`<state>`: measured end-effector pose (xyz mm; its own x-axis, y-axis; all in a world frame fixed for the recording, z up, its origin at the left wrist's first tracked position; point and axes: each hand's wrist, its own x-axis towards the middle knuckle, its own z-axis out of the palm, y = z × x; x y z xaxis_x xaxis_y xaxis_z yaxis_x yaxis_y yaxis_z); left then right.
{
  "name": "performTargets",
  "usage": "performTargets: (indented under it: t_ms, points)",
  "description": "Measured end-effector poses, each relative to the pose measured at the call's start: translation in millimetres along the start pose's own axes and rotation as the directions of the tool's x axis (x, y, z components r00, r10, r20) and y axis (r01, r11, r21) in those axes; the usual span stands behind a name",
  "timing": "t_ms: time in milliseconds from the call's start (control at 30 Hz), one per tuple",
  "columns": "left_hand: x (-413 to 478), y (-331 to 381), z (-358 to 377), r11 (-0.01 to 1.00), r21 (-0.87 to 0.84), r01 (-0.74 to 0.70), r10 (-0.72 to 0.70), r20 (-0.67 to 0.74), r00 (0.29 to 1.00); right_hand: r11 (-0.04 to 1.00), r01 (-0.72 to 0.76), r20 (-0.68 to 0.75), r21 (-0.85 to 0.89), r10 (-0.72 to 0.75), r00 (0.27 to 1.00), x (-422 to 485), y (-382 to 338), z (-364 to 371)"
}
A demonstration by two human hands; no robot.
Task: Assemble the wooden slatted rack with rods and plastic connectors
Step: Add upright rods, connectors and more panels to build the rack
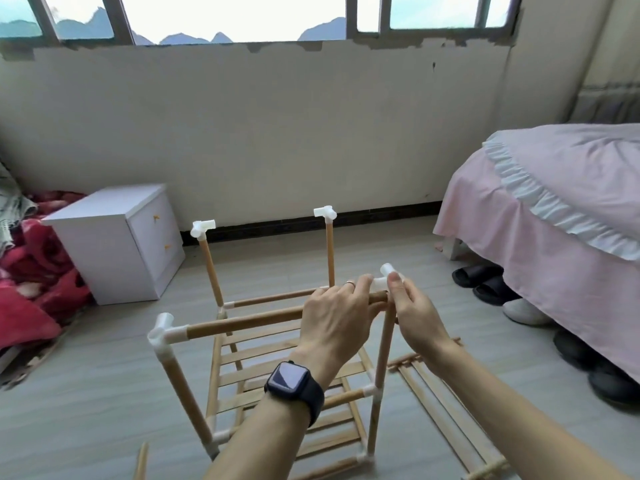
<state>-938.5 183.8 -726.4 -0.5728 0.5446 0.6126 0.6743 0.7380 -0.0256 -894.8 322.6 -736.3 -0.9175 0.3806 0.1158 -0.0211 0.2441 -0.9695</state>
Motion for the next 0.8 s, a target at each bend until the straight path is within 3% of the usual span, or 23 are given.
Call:
performTargets:
  t_ms: [200,300,800]
  points:
    - [3.7,-5.7,-2.8,0.998,-0.010,0.054,-0.053,0.057,0.997,0.996,0.016,-0.035,0.087,-0.013,0.999,1.1,13.3,-5.5]
    - [6.5,-7.8,-3.1,0.995,-0.027,0.092,-0.086,0.169,0.982,0.995,0.027,-0.033,0.096,-0.024,0.999,-1.5,13.7,-3.3]
    - [2.0,-12.9,-16.6,0.993,-0.015,0.114,-0.109,0.186,0.976,0.996,0.063,-0.061,0.056,-0.060,0.996,-7.0,9.1,5.1]
